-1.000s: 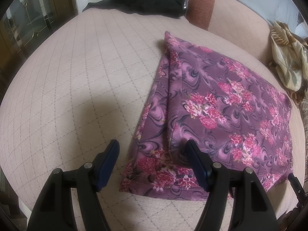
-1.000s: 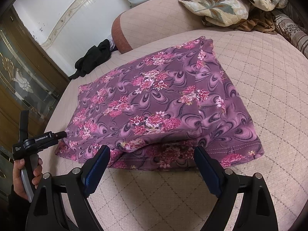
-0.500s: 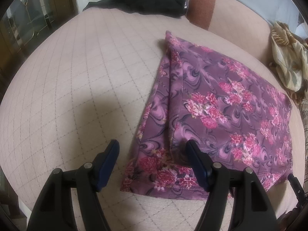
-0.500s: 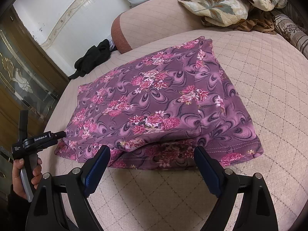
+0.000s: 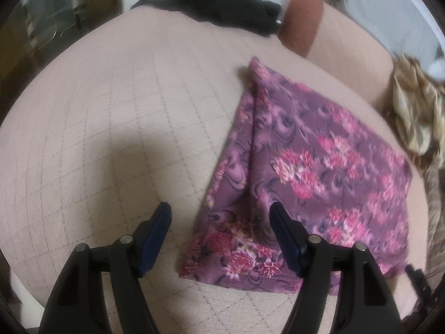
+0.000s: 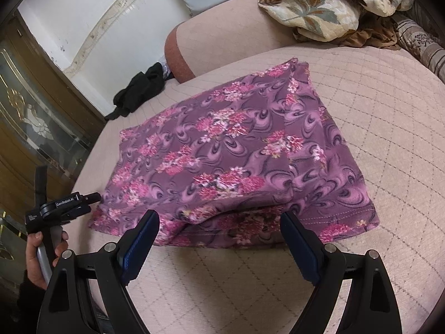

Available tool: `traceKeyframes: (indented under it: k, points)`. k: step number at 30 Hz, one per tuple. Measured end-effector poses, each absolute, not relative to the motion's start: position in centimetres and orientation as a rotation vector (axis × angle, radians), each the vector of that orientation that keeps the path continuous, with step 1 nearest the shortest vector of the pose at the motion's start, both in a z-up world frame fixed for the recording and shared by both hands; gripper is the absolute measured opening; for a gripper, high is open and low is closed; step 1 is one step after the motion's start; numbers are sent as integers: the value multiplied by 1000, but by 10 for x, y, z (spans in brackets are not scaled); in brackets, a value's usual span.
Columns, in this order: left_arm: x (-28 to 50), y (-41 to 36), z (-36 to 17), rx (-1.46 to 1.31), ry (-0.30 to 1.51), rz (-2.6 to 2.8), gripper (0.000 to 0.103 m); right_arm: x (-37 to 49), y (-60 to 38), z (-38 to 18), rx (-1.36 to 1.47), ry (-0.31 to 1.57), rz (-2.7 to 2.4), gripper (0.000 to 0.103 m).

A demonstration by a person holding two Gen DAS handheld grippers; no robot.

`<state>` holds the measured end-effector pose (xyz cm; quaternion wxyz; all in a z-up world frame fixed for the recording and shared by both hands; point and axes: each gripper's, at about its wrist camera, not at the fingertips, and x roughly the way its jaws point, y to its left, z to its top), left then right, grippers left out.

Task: Fold small clothes
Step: 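Grasp the folded shirt corner with the right gripper and lift it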

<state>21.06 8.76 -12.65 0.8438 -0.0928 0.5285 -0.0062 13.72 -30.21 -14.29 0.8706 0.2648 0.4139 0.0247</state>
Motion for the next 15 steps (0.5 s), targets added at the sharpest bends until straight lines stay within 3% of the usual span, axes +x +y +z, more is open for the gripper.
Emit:
traceKeyframes:
  k: [1,7,15]
  points:
    - [212,94,-127,-233,1118,-6,82,139,-301,-140,562,865,71,92]
    - [219,106,-139,-358,1175,-22,84,172,-287,-120,656,886,222,92]
    - [221,54,-148,-184,1235,-178,85,282,-228,-112,726,1064,411,92]
